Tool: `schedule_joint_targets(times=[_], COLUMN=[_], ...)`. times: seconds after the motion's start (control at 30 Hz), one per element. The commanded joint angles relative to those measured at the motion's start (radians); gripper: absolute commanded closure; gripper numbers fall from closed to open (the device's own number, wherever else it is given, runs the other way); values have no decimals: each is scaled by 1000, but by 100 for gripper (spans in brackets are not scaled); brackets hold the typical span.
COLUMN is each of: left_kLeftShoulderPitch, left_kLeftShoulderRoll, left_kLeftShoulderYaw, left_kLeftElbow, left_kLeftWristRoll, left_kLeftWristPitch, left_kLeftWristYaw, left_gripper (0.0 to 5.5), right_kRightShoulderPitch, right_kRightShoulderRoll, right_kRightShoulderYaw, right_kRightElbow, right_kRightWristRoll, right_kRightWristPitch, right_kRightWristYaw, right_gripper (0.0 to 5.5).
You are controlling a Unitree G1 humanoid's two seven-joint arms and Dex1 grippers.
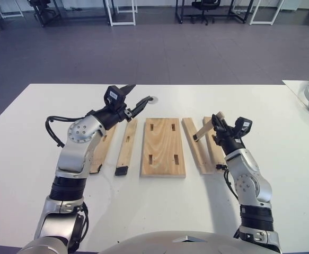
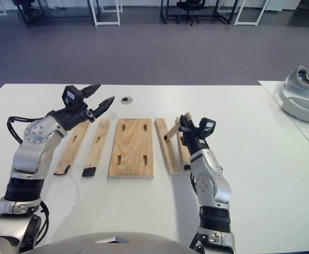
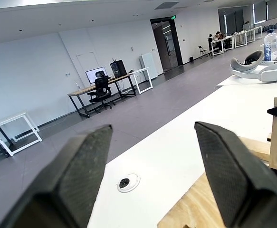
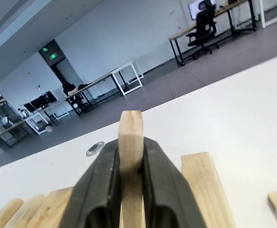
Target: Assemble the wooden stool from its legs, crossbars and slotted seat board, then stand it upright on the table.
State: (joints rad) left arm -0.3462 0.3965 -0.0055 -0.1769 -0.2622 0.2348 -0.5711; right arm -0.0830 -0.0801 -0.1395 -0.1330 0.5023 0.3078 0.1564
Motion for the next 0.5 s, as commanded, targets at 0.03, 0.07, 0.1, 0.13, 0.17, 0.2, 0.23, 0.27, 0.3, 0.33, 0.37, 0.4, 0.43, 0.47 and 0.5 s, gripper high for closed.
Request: schedule_joint_targets(times=[0.03, 0.07, 0.1, 0.13, 0.17, 0.2, 0.23, 0.27, 0.3, 0.33, 0.37, 0.4, 0.43, 0.47, 0.5], left_kLeftShoulderPitch=[11, 10, 9, 9, 9, 10, 12, 15, 16, 17, 17, 16, 14, 11, 6], left_kLeftShoulderRoll=[13, 13, 13, 13, 15, 16, 16, 17, 16, 16, 17, 17, 18, 18, 18], left_kLeftShoulderYaw=[7, 5, 4, 3, 3, 3, 2, 1, -1, -3, -4, -5, -4, -3, -4], left_kLeftElbow=[0, 3, 5, 6, 5, 3, 1, -3, -2, -1, -1, 0, 2, 5, 8], left_kLeftWristRoll=[10, 11, 13, 14, 15, 15, 16, 16, 17, 18, 18, 19, 20, 20, 21], left_kLeftWristPitch=[8, 6, 4, 3, 3, 4, 5, 6, 6, 6, 6, 6, 6, 5, 3], left_kLeftWristYaw=[2, 2, 1, 0, 0, -1, -1, 0, -1, -3, -3, -4, -4, -3, -3], left_gripper=[235, 235, 235, 235, 235, 235, 235, 235, 235, 235, 235, 235, 235, 235, 235], right_kRightShoulderPitch=[70, 81, 88, 92, 94, 96, 100, 104, 112, 118, 121, 121, 112, 100, 82], right_kRightShoulderRoll=[-65, -77, -91, -104, -117, -125, -135, -150, -155, -161, -165, -167, -168, -166, -163], right_kRightShoulderYaw=[79, 95, 112, 126, 142, 156, 170, 186, 191, 193, 192, 190, 189, 184, 176], right_kRightElbow=[87, 118, 145, 163, 181, 199, 221, 262, 304, 338, 359, 361, 360, 354, 335], right_kRightWristRoll=[-130, -153, -177, -197, -220, -235, -255, -281, -293, -306, -307, -302, -297, -287, -274], right_kRightWristPitch=[-4, -12, -18, -25, -36, -43, -58, -87, -111, -134, -151, -166, -179, -192, -205], right_kRightWristYaw=[42, 57, 67, 75, 84, 93, 103, 114, 126, 131, 135, 140, 143, 144, 143], right_gripper=[510, 510, 510, 510, 510, 510, 510, 510, 510, 510, 510, 510, 510, 510, 510])
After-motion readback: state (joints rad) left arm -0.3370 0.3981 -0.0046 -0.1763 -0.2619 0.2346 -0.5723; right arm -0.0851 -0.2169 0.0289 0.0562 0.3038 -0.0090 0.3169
